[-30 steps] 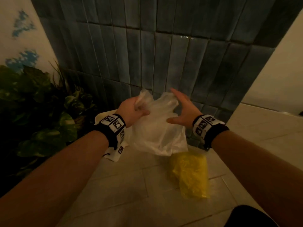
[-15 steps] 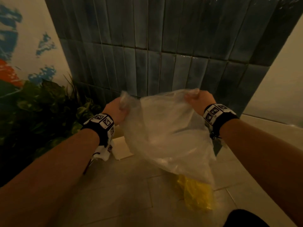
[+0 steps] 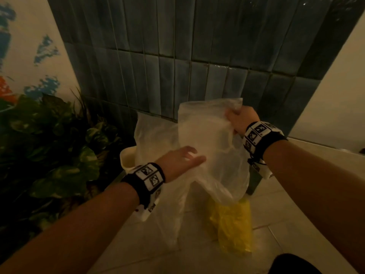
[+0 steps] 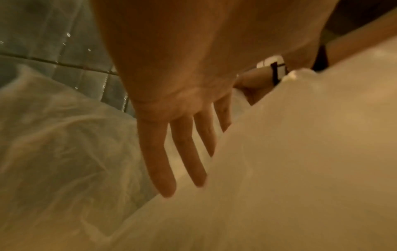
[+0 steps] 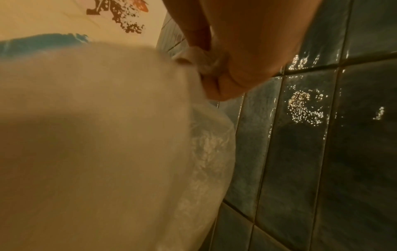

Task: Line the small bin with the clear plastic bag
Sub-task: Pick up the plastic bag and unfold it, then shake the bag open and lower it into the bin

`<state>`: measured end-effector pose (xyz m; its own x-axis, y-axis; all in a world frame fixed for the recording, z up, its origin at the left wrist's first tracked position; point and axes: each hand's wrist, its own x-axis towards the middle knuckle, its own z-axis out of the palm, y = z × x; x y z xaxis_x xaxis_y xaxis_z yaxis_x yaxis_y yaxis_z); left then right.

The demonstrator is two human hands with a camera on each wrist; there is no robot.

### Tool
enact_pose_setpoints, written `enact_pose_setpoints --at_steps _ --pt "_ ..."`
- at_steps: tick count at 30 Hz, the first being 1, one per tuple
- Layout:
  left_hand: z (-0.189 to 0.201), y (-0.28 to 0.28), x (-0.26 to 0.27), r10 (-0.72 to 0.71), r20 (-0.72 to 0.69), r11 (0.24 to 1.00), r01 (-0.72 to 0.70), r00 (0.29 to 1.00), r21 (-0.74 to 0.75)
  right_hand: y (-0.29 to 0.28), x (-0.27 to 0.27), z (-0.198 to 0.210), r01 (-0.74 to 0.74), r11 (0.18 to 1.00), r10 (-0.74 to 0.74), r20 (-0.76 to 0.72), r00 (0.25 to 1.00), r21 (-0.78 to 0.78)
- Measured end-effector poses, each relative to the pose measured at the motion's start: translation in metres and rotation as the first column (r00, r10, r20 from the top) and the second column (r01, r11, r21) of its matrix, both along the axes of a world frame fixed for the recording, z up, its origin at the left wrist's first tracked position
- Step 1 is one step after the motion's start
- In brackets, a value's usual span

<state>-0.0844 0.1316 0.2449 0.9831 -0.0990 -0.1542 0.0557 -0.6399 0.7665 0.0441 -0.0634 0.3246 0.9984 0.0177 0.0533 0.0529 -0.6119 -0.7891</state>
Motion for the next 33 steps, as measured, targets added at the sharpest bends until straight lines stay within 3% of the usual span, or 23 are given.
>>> enact_pose_setpoints --at_steps 5,9,12,14,16,17,20,22,24,25,26,28,29,33 --pt "-0.022 -0.026 -0.011 -0.189 -0.216 0.932 0.244 0.958 0.268 0.001 0.003 0.005 0.014 0.995 -0.017 0.034 0.999 0.096" --pt "-0.045 -0.028 -0.025 -0.197 -0.373 0.863 0.341 0.907 0.373 -0.007 0.004 0.011 0.003 0.990 -0.011 0.056 0.998 0.144" --pt "-0.031 -0.020 -0.018 -0.123 -0.249 0.871 0.224 0.961 0.436 -0.010 0.000 0.008 -0.021 0.982 0.012 0.050 0.999 0.188" --pt "-0.006 -0.013 -0.002 -0.081 -0.107 0.924 0.115 0.991 0.365 -0.008 -0.008 0.005 -0.042 0.970 0.036 0.031 0.999 0.241" --pt "0.024 -0.007 0.017 0.074 0.017 0.993 -0.076 0.997 0.086 -0.002 -0.022 0.003 -0.090 0.950 0.090 0.013 0.996 0.299" --pt "0.039 -0.006 0.023 0.177 0.022 0.982 -0.175 0.984 -0.077 0.002 -0.029 0.002 -0.123 0.943 0.126 0.010 0.992 0.309" --pt "0.075 -0.001 0.039 0.379 -0.019 0.849 -0.356 0.925 -0.391 0.019 -0.053 -0.001 -0.327 0.924 0.330 0.020 0.944 0.200" --pt "0.089 0.001 0.044 0.406 0.015 0.853 -0.373 0.914 -0.366 0.029 -0.065 -0.002 -0.474 0.860 0.487 -0.030 0.873 0.189" --pt "0.088 0.006 0.049 0.325 0.172 0.944 -0.307 0.930 -0.124 0.036 -0.072 -0.004 -0.579 0.791 0.603 -0.094 0.792 0.200" --pt "0.084 0.009 0.051 0.273 0.238 0.960 -0.279 0.932 -0.012 0.039 -0.073 -0.005 -0.610 0.781 0.623 -0.108 0.775 0.131" --pt "0.079 0.013 0.052 0.235 0.265 0.966 -0.256 0.935 0.045 0.040 -0.070 -0.006 -0.617 0.787 0.614 -0.096 0.783 0.001" --pt "0.073 0.020 0.049 0.227 0.268 0.971 -0.240 0.936 0.016 0.041 -0.066 -0.007 -0.550 0.787 0.569 -0.017 0.822 -0.279" --pt "0.072 0.023 0.046 0.236 0.281 0.970 -0.242 0.930 -0.013 0.040 -0.063 -0.009 -0.512 0.787 0.549 0.011 0.836 -0.344" --pt "0.067 0.041 0.042 0.261 0.278 0.965 -0.259 0.924 -0.043 0.024 -0.052 -0.013 -0.481 0.807 0.503 -0.030 0.864 -0.342"
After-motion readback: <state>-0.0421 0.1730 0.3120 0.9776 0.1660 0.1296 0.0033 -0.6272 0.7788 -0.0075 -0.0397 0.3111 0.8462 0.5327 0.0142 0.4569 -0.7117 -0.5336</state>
